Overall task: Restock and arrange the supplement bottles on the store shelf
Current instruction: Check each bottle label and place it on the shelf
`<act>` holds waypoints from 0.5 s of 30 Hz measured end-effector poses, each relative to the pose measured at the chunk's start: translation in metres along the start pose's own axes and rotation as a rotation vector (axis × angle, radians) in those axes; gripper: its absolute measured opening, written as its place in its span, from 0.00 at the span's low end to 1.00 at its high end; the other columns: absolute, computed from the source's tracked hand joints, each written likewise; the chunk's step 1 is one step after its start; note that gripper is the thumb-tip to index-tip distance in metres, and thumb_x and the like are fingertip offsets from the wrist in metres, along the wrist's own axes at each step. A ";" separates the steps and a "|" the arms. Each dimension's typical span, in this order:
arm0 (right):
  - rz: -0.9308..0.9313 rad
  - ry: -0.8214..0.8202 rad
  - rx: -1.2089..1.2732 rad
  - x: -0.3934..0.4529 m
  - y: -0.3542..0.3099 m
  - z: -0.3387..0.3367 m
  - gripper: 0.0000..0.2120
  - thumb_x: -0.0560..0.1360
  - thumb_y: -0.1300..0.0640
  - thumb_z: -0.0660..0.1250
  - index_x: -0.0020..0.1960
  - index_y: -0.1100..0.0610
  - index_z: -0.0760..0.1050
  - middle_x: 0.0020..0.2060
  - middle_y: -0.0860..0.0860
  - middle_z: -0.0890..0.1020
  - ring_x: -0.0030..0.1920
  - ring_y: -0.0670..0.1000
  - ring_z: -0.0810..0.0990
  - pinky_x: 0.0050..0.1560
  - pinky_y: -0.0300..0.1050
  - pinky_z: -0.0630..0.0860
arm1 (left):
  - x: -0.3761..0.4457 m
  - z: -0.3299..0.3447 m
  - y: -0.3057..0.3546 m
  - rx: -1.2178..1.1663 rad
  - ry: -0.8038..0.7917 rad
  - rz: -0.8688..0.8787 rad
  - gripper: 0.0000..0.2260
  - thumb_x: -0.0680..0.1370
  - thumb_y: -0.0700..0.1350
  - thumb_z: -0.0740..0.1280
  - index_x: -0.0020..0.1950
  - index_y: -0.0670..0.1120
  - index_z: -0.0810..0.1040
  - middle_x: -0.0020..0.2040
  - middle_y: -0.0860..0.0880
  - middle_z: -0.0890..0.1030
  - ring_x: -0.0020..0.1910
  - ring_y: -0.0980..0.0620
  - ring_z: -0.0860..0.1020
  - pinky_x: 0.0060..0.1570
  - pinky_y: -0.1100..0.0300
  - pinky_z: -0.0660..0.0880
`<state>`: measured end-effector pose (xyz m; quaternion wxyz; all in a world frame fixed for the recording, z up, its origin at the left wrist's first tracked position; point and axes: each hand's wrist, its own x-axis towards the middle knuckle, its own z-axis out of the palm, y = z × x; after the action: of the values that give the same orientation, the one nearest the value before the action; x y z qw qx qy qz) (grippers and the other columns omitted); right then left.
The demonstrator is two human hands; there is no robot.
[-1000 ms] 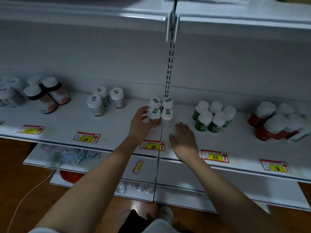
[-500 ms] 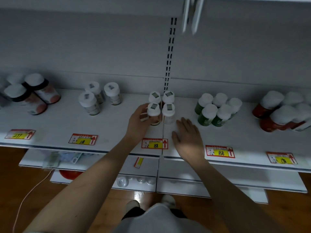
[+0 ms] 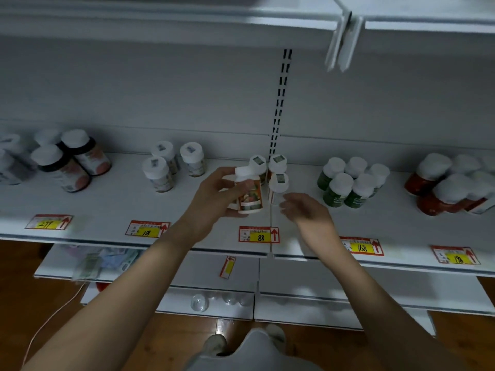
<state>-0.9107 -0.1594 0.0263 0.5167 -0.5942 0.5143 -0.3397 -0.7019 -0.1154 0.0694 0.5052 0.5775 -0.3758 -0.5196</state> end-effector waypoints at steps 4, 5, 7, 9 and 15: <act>0.069 -0.194 0.357 -0.022 -0.042 0.013 0.13 0.83 0.60 0.61 0.65 0.58 0.76 0.55 0.55 0.84 0.55 0.53 0.84 0.58 0.46 0.81 | -0.011 0.007 0.023 0.040 -0.060 0.044 0.19 0.73 0.49 0.73 0.62 0.48 0.77 0.58 0.38 0.79 0.51 0.42 0.84 0.44 0.47 0.83; 0.079 -0.216 0.428 -0.026 -0.048 0.015 0.13 0.83 0.59 0.61 0.66 0.58 0.76 0.56 0.55 0.84 0.56 0.53 0.84 0.58 0.47 0.80 | -0.013 0.009 0.027 0.042 -0.066 0.056 0.17 0.74 0.48 0.73 0.62 0.49 0.77 0.57 0.38 0.78 0.51 0.42 0.84 0.43 0.47 0.83; 0.079 -0.239 0.505 -0.031 -0.056 0.018 0.14 0.82 0.61 0.61 0.66 0.59 0.75 0.57 0.55 0.84 0.58 0.53 0.83 0.59 0.47 0.80 | -0.017 0.010 0.030 0.035 -0.072 0.076 0.16 0.75 0.47 0.73 0.61 0.49 0.77 0.57 0.38 0.79 0.51 0.45 0.84 0.43 0.47 0.83; 0.061 -0.240 0.521 -0.033 -0.059 0.021 0.14 0.82 0.63 0.61 0.66 0.59 0.75 0.57 0.55 0.84 0.58 0.53 0.83 0.60 0.47 0.79 | -0.021 0.009 0.031 0.033 -0.067 0.083 0.16 0.74 0.47 0.73 0.61 0.50 0.77 0.57 0.39 0.79 0.51 0.46 0.84 0.44 0.48 0.83; 0.047 -0.179 0.527 -0.035 -0.057 0.027 0.15 0.79 0.64 0.65 0.65 0.61 0.75 0.57 0.58 0.84 0.58 0.56 0.83 0.59 0.49 0.80 | -0.025 0.007 0.034 0.045 -0.070 0.050 0.15 0.76 0.47 0.72 0.62 0.50 0.78 0.57 0.39 0.78 0.53 0.49 0.83 0.48 0.49 0.83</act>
<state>-0.8786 -0.1223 0.0789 0.7046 -0.4550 0.3741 -0.3958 -0.7105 -0.0995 0.1086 0.4914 0.5605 -0.4192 -0.5182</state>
